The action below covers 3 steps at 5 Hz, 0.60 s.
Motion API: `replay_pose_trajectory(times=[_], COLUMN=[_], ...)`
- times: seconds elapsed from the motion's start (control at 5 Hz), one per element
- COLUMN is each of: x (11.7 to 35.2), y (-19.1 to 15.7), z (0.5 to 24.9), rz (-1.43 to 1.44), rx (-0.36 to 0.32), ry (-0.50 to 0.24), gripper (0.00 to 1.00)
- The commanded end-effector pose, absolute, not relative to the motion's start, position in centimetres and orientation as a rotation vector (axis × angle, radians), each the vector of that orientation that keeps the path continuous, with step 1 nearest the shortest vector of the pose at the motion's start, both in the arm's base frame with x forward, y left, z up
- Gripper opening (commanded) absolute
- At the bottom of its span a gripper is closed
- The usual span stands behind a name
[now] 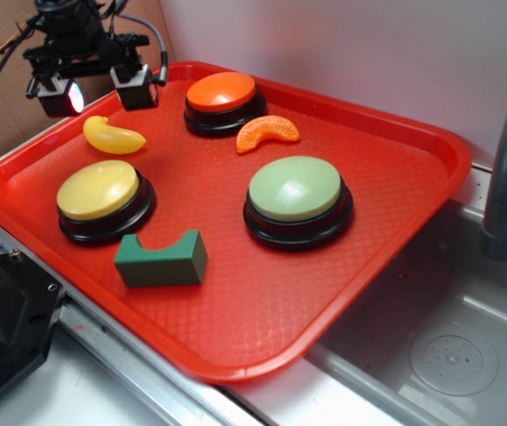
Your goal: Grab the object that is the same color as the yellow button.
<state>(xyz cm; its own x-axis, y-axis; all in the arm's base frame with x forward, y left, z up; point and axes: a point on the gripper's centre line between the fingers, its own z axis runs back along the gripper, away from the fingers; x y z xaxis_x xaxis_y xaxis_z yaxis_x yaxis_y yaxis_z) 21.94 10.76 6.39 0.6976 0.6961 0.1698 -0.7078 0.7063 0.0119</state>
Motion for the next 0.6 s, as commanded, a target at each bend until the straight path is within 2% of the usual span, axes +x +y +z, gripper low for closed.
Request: replay_pose_trajectory(times=[0.0,0.4], x=[22.6,22.8], y=[14.0,14.8], z=[6.1,4.5], rz=[0.871,0.85], rx=[0.033,0.002], ry=[-0.261,-0.269], gripper=[1.0,1.0])
